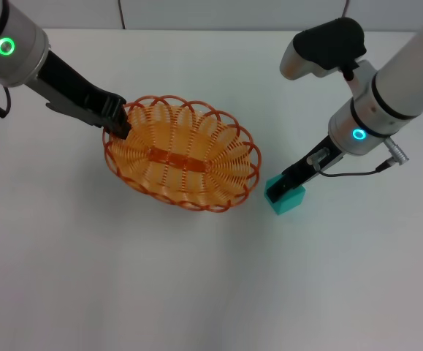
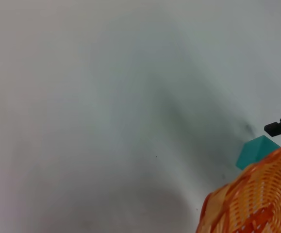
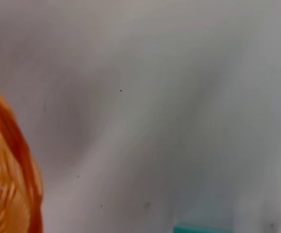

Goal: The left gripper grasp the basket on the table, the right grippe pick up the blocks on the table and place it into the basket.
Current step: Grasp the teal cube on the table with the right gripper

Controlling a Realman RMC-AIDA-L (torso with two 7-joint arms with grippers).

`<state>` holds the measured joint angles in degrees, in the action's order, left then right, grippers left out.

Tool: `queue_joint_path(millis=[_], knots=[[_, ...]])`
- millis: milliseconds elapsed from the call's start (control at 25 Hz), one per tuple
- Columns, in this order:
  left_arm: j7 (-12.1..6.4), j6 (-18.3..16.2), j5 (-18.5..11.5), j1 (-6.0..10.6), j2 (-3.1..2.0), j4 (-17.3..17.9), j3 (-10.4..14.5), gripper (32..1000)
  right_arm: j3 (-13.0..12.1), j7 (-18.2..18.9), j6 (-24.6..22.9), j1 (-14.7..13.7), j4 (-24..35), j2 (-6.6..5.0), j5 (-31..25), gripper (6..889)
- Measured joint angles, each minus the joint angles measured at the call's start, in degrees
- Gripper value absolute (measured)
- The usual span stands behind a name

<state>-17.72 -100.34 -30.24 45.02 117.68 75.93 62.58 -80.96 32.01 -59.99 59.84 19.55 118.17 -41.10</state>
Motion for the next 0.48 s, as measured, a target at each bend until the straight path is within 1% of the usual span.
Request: queue_joint_path(millis=[280,480], knots=[[-0.03,0.2,0.0,-0.02,0.00,0.0,0.0,87,0.0,0.7,0.8,0.2,-0.5,0.19,-0.3,730],[-0.04,0.5,-0.4,0.01,0.00,-0.1,0.0,87,0.0,0.7,1.6,1.0,-2.0,0.22,-0.3,726]])
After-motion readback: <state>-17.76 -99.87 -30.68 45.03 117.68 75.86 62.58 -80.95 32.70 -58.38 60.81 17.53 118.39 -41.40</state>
